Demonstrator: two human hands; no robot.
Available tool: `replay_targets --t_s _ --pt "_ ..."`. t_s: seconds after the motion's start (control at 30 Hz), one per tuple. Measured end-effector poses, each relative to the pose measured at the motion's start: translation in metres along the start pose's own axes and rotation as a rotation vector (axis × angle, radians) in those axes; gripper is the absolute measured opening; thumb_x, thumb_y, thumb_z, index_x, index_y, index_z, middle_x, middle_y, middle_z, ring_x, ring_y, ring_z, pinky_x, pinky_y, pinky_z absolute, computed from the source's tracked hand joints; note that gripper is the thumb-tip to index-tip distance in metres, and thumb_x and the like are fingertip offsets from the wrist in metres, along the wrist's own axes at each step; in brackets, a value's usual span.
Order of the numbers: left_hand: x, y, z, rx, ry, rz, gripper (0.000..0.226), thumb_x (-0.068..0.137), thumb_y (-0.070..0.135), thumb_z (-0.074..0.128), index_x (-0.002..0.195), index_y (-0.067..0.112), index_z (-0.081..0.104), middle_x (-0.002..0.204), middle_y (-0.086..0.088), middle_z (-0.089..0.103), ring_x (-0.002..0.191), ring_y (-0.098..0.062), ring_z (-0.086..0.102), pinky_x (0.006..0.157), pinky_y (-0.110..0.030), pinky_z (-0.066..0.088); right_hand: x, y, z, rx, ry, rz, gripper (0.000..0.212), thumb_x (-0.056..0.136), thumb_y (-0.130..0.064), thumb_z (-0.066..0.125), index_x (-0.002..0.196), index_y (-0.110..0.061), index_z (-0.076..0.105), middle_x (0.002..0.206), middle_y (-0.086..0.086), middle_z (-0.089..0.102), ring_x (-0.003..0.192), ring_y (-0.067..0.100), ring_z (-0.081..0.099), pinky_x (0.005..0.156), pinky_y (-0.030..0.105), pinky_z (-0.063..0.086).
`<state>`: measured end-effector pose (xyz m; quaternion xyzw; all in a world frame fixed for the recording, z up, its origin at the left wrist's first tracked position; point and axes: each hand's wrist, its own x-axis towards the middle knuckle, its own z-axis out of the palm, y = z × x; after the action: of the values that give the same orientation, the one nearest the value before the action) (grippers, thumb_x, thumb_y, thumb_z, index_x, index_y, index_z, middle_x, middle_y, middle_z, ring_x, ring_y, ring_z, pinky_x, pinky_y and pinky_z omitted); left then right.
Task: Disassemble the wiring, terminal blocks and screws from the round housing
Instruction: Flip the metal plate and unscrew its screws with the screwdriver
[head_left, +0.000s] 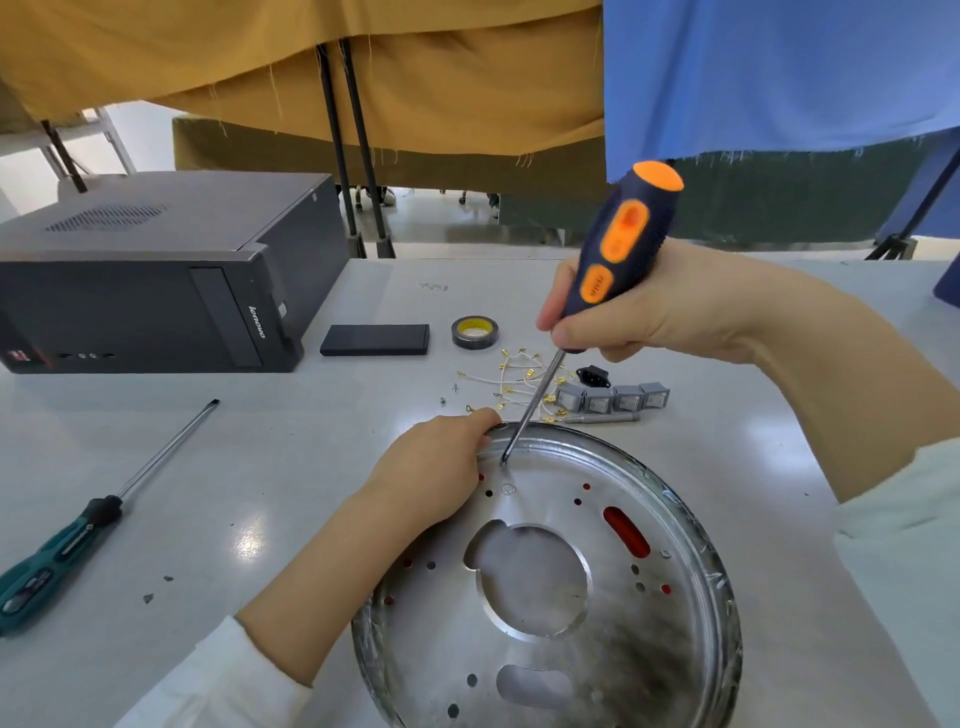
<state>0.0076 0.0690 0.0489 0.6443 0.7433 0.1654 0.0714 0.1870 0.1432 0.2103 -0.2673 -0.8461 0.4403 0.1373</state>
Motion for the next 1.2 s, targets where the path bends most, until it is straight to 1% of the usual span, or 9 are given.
replay_targets --t_s 0.13,0.23,0.37,0.43,0.6,0.77,0.9,1.03,1.2 --pt "0.000 0.000 0.000 0.004 -0.011 -0.005 0.027 0.096 0.016 0.041 0.119 0.029 0.048 0.104 -0.006 0.065 0.091 -0.031 0.057 0.072 -0.037 0.047 -0.007 0.005 0.000 -0.034 -0.119 -0.067 0.023 0.081 0.000 0.066 0.077 -0.022 0.071 0.067 -0.015 0.066 0.063 0.001 0.057 0.058 0.015 0.047" --pt "-0.001 0.000 0.000 0.001 -0.013 -0.007 0.027 0.096 0.016 0.040 0.118 0.029 0.048 0.104 -0.006 0.065 0.090 -0.031 0.057 0.073 -0.038 0.047 -0.007 0.005 0.012 -0.021 -0.005 -0.059 0.004 0.082 -0.022 0.072 0.078 -0.023 0.069 0.064 -0.016 0.063 0.058 -0.002 0.054 0.053 0.011 0.043" --pt "-0.001 -0.001 0.000 0.002 -0.016 -0.009 0.027 0.096 0.017 0.040 0.119 0.029 0.048 0.105 -0.005 0.065 0.091 -0.031 0.058 0.074 -0.037 0.048 -0.004 0.004 0.022 -0.156 0.263 -0.057 0.035 0.073 -0.056 0.070 0.067 -0.022 0.061 0.058 -0.016 0.063 0.053 -0.004 0.055 0.049 0.004 0.039" --pt "-0.001 -0.001 0.000 0.004 -0.015 -0.011 0.028 0.095 0.016 0.041 0.119 0.030 0.048 0.105 -0.004 0.065 0.091 -0.030 0.058 0.073 -0.037 0.048 -0.003 0.006 0.022 -0.213 0.350 -0.031 0.041 0.075 -0.055 0.070 0.060 -0.022 0.051 0.049 -0.015 0.055 0.046 -0.004 0.048 0.044 0.006 0.036" --pt "0.000 0.000 0.000 0.010 -0.014 -0.008 0.028 0.098 0.018 0.039 0.121 0.030 0.048 0.108 -0.005 0.065 0.093 -0.030 0.058 0.075 -0.037 0.048 -0.005 0.005 0.016 -0.054 0.276 0.026 0.019 0.077 -0.028 0.077 0.082 -0.012 0.066 0.045 -0.008 0.052 0.039 0.003 0.045 0.043 0.012 0.037" --pt "0.000 0.001 -0.001 0.016 -0.017 -0.006 0.026 0.100 0.021 0.036 0.121 0.028 0.048 0.108 -0.007 0.065 0.093 -0.031 0.058 0.076 -0.038 0.049 -0.009 0.003 0.015 0.055 0.102 0.030 0.017 0.076 0.004 0.066 0.079 -0.013 0.071 0.062 -0.012 0.064 0.061 0.010 0.049 0.054 0.022 0.041" --pt "0.000 0.001 -0.002 0.021 -0.018 -0.008 0.025 0.099 0.019 0.037 0.120 0.028 0.048 0.107 -0.007 0.065 0.092 -0.031 0.058 0.075 -0.038 0.048 -0.009 -0.001 0.019 0.023 0.098 0.040 0.008 0.080 -0.019 0.069 0.080 -0.010 0.069 0.060 -0.012 0.059 0.052 0.004 0.046 0.053 0.023 0.040" --pt "-0.001 0.001 -0.002 0.014 -0.022 -0.002 0.026 0.097 0.017 0.038 0.119 0.029 0.048 0.107 -0.006 0.065 0.092 -0.031 0.058 0.075 -0.038 0.048 -0.004 -0.002 0.026 -0.153 0.278 0.033 0.046 0.082 -0.057 0.061 0.067 -0.015 0.053 0.044 -0.013 0.046 0.039 0.002 0.039 0.042 0.010 0.035" --pt "0.000 -0.001 0.000 0.010 -0.011 0.007 0.027 0.098 0.017 0.037 0.119 0.030 0.048 0.106 -0.006 0.065 0.090 -0.031 0.057 0.069 -0.034 0.043 -0.003 -0.001 0.027 -0.141 0.336 0.017 0.034 0.079 -0.031 0.070 0.065 -0.013 0.045 0.044 -0.007 0.037 0.041 0.006 0.031 0.041 0.015 0.031"
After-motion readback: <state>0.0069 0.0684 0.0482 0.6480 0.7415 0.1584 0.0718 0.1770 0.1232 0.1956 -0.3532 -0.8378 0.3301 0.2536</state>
